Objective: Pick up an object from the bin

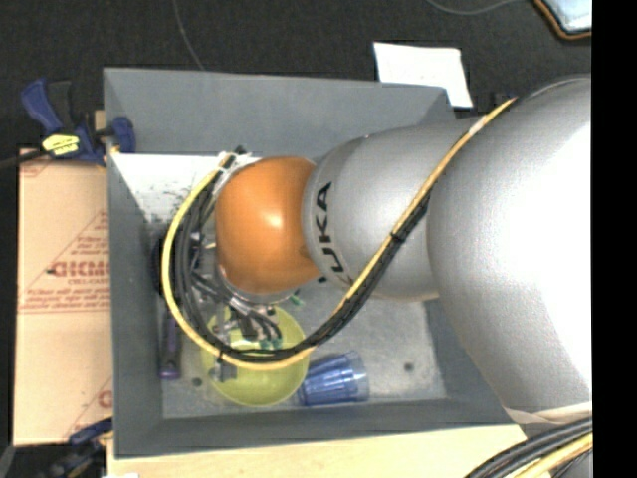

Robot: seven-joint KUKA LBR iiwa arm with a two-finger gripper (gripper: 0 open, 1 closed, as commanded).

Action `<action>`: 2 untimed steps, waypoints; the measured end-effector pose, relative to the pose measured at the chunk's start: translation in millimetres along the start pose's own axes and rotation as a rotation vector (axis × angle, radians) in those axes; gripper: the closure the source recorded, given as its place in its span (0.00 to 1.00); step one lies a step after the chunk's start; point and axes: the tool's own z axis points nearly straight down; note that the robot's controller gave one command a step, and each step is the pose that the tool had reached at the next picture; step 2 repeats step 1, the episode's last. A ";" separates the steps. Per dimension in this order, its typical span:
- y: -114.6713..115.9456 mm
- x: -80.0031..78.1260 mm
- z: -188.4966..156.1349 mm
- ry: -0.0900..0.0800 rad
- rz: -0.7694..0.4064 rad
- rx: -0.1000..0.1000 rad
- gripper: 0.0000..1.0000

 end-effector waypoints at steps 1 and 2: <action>-45.3 16.0 50.5 0.005 -0.255 -0.001 1.00; -45.3 16.0 50.5 0.005 -0.255 -0.001 1.00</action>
Offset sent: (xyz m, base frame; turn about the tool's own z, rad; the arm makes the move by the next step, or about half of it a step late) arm 0.0000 0.0000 0.0000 0.0000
